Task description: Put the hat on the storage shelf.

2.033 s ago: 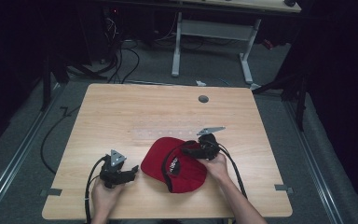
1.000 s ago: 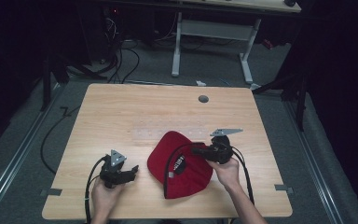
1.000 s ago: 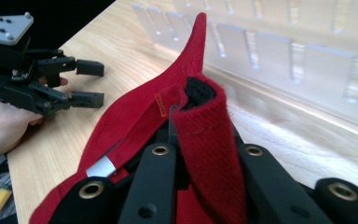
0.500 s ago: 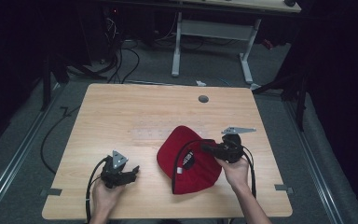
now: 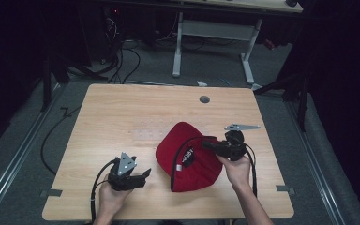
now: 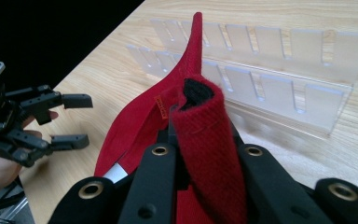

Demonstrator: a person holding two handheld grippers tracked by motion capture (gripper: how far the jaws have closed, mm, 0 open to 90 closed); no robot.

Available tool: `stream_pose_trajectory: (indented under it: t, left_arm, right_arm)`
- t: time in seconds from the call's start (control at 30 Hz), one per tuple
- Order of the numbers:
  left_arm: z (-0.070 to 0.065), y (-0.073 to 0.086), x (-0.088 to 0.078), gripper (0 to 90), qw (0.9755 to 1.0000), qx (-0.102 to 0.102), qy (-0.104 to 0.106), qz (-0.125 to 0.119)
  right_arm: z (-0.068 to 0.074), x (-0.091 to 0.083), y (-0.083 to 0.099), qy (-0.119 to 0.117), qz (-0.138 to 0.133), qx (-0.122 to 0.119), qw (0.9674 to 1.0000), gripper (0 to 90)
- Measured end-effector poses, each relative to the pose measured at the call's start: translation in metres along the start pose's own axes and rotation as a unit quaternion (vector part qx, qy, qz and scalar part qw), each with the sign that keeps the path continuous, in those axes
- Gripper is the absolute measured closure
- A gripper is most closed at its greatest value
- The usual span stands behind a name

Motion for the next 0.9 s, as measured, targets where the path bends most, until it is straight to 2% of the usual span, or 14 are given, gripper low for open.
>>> stream_pose_trajectory:
  t: [0.07, 0.1, 0.2, 0.4, 0.63, 0.9]
  left_arm:
    - [-0.008, 0.002, 0.001, 26.9, 1.0, 0.004, 0.007, 0.002]
    - [-0.012, 0.005, 0.003, 26.6, 0.9998, 0.013, 0.01, 0.006]
    - [-0.018, 0.009, 0.006, 26.2, 0.9996, 0.024, 0.011, 0.011]
    - [-0.023, 0.021, 0.014, 25.7, 0.9992, 0.026, 0.009, 0.029]
    - [-0.034, 0.021, 0.019, 25.2, 0.9993, 0.021, 0.019, 0.024]
    - [-0.039, 0.023, 0.02, 24.7, 0.999, 0.028, 0.02, 0.027]
  right_arm:
    - [0.001, 0.0, -0.001, -0.002, 0.0, 0.002, 1.0, 82.6]
    - [0.002, 0.0, -0.003, -0.002, -0.001, 0.001, 1.0, 82.7]
    - [0.002, -0.001, -0.006, -0.002, -0.003, 0.002, 1.0, 82.6]
    - [0.004, -0.006, -0.014, -0.003, -0.014, 0.002, 0.9999, 82.6]
    - [0.008, -0.002, -0.019, -0.006, -0.017, 0.001, 0.9998, 82.5]
    - [0.011, 0.0, -0.023, -0.007, -0.021, 0.003, 0.9997, 82.5]
Point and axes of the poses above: each handheld gripper's, and its own axes: x roughly forward along the jaws, y roughly out of its underside, z roughly to its left, the point moved 9 cm from there along x, roughly forward along the jaws, and after that the axes turned 13 degrees about -x, right-handed, at the moved point
